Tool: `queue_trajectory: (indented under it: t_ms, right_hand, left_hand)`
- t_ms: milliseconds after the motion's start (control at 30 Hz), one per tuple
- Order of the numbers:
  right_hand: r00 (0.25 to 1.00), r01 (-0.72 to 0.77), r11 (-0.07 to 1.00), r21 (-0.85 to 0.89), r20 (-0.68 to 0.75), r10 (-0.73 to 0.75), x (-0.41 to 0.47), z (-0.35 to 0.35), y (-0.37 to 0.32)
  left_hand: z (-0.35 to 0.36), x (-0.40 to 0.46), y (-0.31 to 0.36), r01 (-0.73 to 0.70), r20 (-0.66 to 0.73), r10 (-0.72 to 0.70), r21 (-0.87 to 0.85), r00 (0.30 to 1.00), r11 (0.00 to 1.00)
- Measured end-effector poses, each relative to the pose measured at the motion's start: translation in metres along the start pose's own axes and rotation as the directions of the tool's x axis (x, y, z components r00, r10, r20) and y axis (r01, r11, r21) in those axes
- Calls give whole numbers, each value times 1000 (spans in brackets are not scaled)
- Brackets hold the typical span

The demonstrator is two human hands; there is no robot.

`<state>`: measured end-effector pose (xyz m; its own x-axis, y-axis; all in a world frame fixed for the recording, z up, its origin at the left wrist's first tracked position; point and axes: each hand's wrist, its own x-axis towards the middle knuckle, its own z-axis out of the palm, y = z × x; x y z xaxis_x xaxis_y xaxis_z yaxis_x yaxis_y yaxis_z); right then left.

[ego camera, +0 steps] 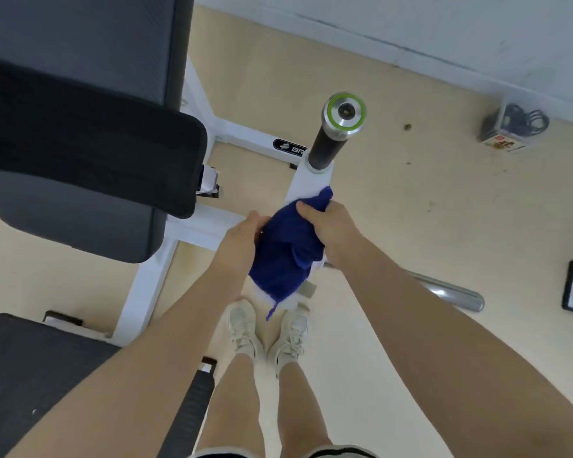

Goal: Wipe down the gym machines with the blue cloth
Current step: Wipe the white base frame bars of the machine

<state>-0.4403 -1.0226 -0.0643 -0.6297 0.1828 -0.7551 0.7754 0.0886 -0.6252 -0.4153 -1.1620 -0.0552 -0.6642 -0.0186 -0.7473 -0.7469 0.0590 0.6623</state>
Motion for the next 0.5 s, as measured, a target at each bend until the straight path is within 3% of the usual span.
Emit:
queue_trajectory:
  t_ms: [67, 133, 200, 233, 267, 300, 367, 433, 500]
  right_hand:
    - [996, 38, 997, 68, -89, -32, 12, 5, -6]
    - [976, 152, 988, -3, -159, -150, 9, 14, 4]
    - [937, 220, 919, -327, -191, -293, -9, 25, 28]
    - [901, 222, 775, -592, -179, -395, -22, 31, 47]
    - [856, 231, 584, -779, -123, -502, -35, 35, 65]
    - [809, 261, 439, -860, -53, -585, -44, 38, 76]
    - [768, 359, 233, -904, 144, -624, -48, 37, 80]
    - [722, 537, 116, -836, 384, -576, -33, 29, 67]
    - [723, 578, 72, -813, 469, -507, -20, 25, 49]
  left_hand:
    - [-2, -1, 0, -18, 15, 17, 51, 1000, 999]
    - [-4, -3, -1, -36, 17, 34, 86, 999, 996]
    - [-4, -3, -4, -28, 25, 26, 110, 999, 993]
    - [-5, -4, -7, -18, 22, 15, 119, 1000, 993]
    - [-4, -7, -8, -6, 22, 3, 135, 1000, 991]
    - [-4, -8, -10, -7, 26, 3, 155, 1000, 988]
    - [-5, -13, -14, -21, 19, 18, 160, 1000, 987]
    - [-8, -17, -16, -13, 9, 12, 115, 1000, 993]
    - [-13, -19, -17, -18, 34, 15, 96, 999, 995]
